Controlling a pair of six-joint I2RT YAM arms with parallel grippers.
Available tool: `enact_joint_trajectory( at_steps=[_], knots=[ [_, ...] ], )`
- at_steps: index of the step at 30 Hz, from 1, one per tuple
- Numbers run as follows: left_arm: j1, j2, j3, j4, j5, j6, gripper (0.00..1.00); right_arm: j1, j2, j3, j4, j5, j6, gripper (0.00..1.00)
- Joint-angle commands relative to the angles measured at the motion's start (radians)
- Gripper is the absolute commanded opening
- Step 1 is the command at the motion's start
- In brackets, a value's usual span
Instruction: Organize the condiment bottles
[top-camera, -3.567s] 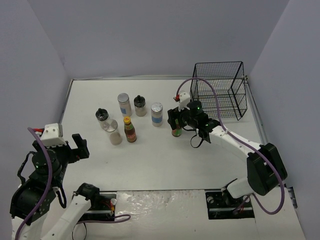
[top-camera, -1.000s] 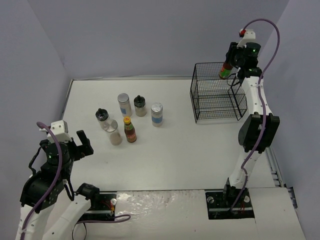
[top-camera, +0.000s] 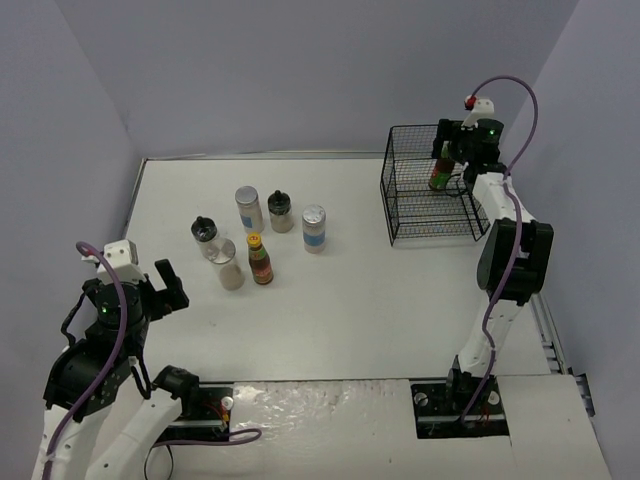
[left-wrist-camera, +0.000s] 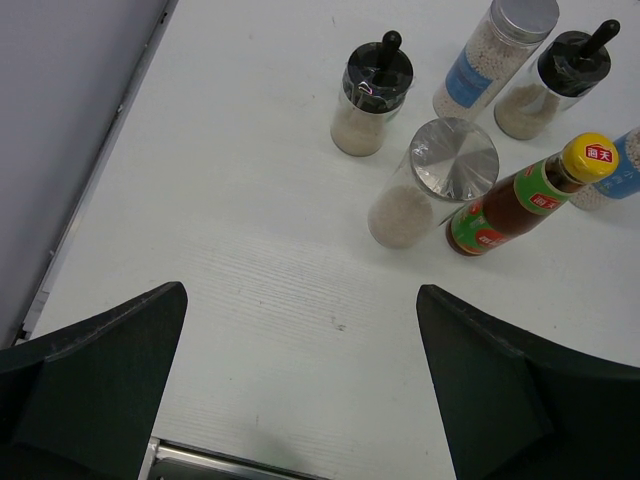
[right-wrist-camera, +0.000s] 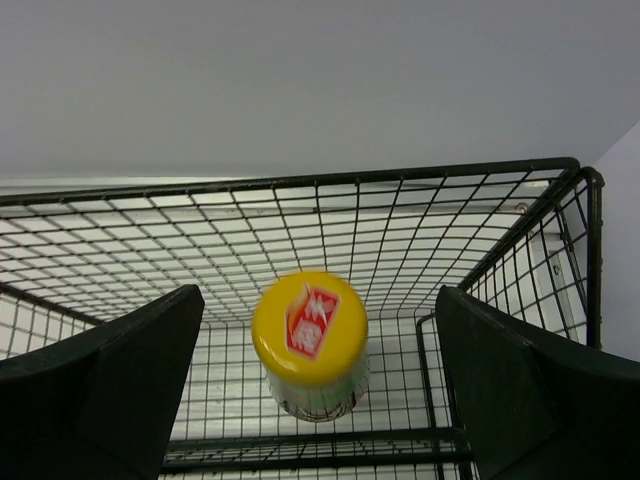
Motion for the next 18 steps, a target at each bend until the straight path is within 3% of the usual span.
enact_joint_trajectory(
  at_steps=[1, 8, 14, 18],
  knots=[
    [-0.004, 0.016, 0.035, 0.061, 0.010, -0.024, 0.97, 0.014, -0.254, 0.000, -0.028, -0.033, -0.001, 1.00],
    [-0.004, 0.049, 0.080, 0.058, 0.027, -0.006, 0.97, 0.122, -0.540, -0.184, -0.134, -0.078, -0.030, 1.00],
    [-0.005, 0.082, 0.113, 0.051, 0.045, 0.006, 0.97, 0.381, -0.713, -0.389, -0.158, -0.100, -0.062, 1.00],
    [-0.005, 0.094, 0.120, 0.047, 0.060, 0.006, 0.97, 0.620, -0.729, -0.477, -0.157, -0.082, -0.058, 1.00]
  ],
)
